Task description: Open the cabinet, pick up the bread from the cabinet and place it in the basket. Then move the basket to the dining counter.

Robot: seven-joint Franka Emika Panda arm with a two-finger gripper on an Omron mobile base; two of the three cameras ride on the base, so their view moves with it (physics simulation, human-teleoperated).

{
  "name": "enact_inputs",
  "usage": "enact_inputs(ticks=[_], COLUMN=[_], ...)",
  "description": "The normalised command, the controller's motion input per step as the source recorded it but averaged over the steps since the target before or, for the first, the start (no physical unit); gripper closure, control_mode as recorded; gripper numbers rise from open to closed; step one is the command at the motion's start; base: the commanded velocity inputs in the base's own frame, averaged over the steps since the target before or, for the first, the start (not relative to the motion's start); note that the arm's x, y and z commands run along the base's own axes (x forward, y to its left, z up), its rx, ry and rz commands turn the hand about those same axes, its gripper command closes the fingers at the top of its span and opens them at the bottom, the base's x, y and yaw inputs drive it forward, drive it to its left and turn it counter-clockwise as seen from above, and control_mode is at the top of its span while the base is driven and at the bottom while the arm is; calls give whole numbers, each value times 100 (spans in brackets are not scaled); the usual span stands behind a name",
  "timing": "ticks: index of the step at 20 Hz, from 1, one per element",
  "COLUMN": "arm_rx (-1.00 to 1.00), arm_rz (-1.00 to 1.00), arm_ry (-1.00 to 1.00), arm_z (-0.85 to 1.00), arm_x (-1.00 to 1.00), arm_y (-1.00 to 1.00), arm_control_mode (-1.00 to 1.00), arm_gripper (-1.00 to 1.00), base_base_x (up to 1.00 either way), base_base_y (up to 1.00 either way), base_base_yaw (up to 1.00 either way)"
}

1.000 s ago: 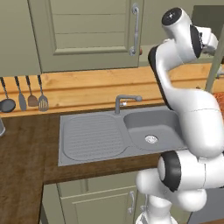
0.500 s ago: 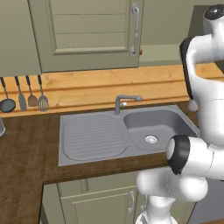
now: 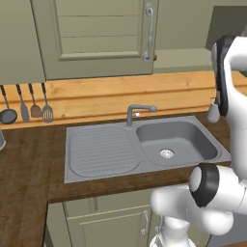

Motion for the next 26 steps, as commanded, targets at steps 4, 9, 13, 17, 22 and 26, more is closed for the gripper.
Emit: enact_inputs(ticks=[4, 9, 13, 17, 22, 26], arm_rx=[20, 34, 32, 10, -6, -11], arm_rz=[34, 38, 40, 33, 25, 12], arm_ry=[-18, -6, 0, -14, -21, -23], arm_z=[0, 8, 19, 19, 28, 39], arm_x=[36, 96, 83, 9, -36, -16], arm_y=[100, 53, 40, 75, 95, 61], arm_control_mode=[-100, -100, -100, -100, -100, -100], arm_gripper=[-100, -100, -100, -100, -100, -100], base_base_x=[0, 0, 0, 0, 0, 0], base_base_y=[0, 0, 0, 0, 0, 0], base_base_yaw=[0, 0, 0, 0, 0, 0])
